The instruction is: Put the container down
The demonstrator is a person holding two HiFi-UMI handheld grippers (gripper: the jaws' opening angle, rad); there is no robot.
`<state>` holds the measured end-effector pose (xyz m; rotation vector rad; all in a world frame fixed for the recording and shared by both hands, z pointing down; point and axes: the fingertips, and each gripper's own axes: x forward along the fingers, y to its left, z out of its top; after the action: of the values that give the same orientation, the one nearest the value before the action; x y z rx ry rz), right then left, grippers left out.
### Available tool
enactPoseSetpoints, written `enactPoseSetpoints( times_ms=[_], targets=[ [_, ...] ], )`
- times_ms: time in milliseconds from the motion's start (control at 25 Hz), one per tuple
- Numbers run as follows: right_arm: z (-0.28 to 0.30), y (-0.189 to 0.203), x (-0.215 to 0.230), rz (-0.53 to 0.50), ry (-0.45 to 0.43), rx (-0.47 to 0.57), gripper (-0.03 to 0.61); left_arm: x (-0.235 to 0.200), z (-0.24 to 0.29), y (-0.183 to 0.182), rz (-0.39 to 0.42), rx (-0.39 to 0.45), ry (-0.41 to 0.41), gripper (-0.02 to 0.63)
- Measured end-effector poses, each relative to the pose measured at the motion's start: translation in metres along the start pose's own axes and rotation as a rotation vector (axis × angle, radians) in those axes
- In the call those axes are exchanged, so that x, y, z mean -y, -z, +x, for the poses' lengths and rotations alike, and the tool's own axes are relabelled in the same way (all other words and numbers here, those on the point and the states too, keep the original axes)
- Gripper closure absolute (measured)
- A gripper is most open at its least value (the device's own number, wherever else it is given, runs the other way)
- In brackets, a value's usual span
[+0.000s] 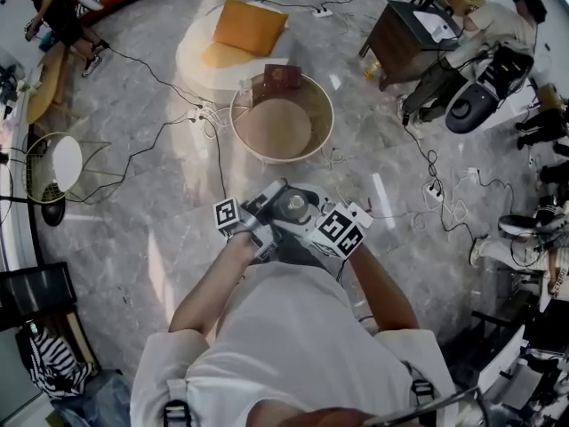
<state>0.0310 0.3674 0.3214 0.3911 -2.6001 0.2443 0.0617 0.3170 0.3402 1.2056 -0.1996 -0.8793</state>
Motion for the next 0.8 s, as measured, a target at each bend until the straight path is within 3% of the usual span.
enactPoseSetpoints(
  times_ms=[800],
  targets=[
    [-0.001, 0.008, 0.150, -0.034, -0.109, 0.002, 0.241, -0.028, 0.122, -0.085, 0.044, 0.114, 0.021, 0.354]
  ],
)
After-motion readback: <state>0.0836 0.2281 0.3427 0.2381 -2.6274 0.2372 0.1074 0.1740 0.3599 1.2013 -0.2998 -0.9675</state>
